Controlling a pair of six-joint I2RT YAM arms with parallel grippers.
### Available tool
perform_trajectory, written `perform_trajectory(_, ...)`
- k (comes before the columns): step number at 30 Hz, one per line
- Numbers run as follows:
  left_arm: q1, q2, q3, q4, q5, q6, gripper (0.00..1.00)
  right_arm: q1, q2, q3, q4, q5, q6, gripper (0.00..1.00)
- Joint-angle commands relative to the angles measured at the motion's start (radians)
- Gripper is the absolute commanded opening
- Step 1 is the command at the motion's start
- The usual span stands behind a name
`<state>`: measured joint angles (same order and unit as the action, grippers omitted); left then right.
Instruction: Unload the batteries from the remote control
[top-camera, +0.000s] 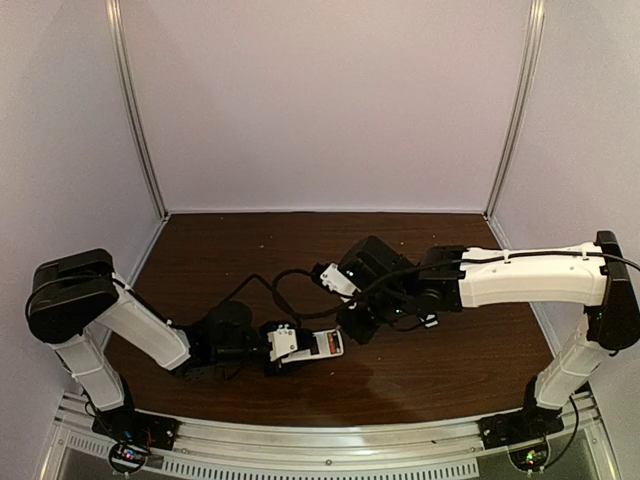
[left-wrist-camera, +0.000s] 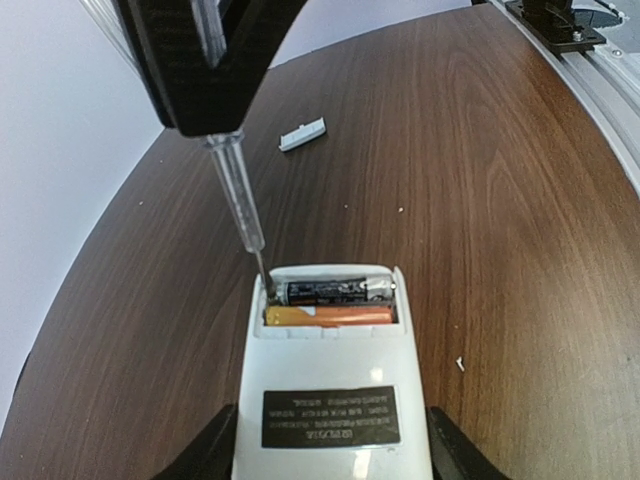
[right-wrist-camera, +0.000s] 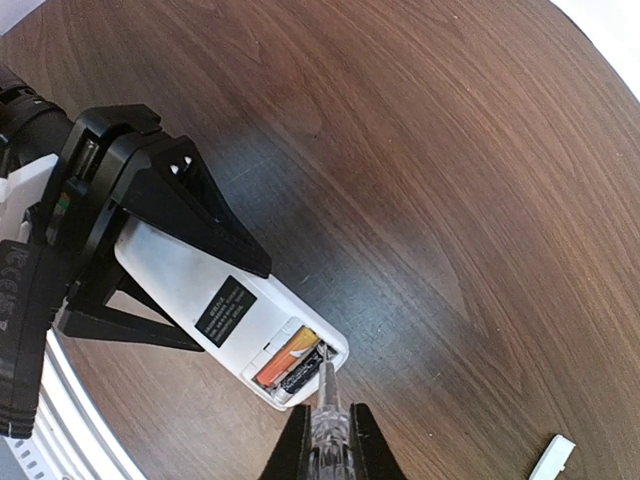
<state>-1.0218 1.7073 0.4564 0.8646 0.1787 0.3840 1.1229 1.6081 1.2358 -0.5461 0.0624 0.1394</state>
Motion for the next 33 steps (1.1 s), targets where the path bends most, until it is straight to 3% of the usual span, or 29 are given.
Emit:
perform_trajectory(1,0.003,-0.043,-0.010,0.084,-0.041,0.022,0.00,-0.021,0.048,0.043,-0.116,-0.044,0.028,0.00)
perform_trajectory(20,-0.008,-0.026,-0.036,0.169,-0.224,0.081,0.00,-0.080,0.171,0.175,-0.260,-0.347,0.000,0.00)
perform_trajectory(33,-0.011,0.026,-0.010,0.197,-0.270,0.130,0.00,-0.089,0.153,0.174,-0.306,-0.337,-0.002,0.00)
